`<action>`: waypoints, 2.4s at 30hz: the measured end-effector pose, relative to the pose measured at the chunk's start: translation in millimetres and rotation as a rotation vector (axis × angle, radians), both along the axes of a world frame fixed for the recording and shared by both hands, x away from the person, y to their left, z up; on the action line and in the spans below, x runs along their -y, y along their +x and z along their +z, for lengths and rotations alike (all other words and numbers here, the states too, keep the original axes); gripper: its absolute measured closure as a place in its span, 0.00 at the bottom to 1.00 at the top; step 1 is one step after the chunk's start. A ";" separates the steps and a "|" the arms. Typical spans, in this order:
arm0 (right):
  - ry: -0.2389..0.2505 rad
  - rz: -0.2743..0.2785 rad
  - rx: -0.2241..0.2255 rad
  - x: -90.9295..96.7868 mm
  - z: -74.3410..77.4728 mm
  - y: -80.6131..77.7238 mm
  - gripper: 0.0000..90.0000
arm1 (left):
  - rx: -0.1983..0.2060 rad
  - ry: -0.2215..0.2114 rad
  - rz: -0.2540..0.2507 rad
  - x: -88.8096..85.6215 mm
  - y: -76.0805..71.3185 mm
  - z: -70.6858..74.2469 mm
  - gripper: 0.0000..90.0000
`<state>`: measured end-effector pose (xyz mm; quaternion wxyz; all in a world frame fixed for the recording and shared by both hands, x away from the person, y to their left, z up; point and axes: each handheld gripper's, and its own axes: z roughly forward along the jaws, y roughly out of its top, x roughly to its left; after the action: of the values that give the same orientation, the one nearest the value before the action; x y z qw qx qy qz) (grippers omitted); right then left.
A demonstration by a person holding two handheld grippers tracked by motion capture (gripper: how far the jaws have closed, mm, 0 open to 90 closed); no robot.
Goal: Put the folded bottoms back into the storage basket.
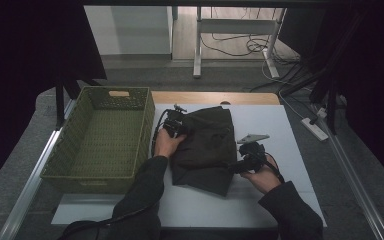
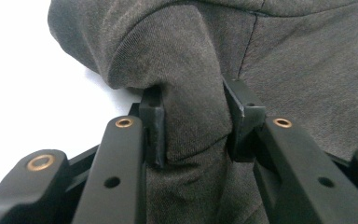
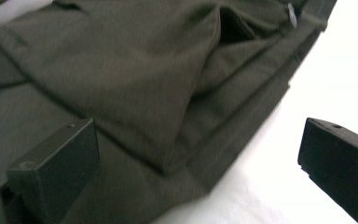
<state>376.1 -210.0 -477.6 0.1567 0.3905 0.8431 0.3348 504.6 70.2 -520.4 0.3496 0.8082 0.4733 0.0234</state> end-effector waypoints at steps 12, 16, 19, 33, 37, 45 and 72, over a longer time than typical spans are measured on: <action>-0.023 -0.049 -0.037 -25.8 -10.1 28.3 0.00 | 0.001 -0.002 0.003 -0.2 -0.4 -0.3 0.72; -0.050 -0.071 -0.102 -20.5 -25.8 34.7 0.00 | 0.000 -0.003 0.004 -0.3 -0.4 -0.4 0.72; -0.049 -0.073 -0.142 -19.0 -33.7 36.4 0.00 | 0.002 -0.004 0.005 -0.2 -0.7 -0.5 0.72; -0.011 -0.047 -0.212 -23.2 -35.5 30.4 0.22 | 0.001 0.000 0.012 0.6 -1.0 -0.3 0.71; 0.007 -0.015 -0.229 -24.5 -33.2 30.1 0.39 | -0.002 0.004 0.017 1.3 -0.9 0.2 0.71; 0.043 0.019 -0.265 -27.0 -29.3 34.3 0.72 | 0.002 0.007 0.024 2.9 -1.1 0.5 0.71; 0.118 0.095 -0.175 -22.1 4.0 29.4 0.85 | -0.019 -0.079 0.058 1.3 -1.8 39.7 0.80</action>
<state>405.5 -187.9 -473.6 0.0430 0.3864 0.8500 0.3555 502.8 68.9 -480.7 0.3760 0.7799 0.5002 0.0072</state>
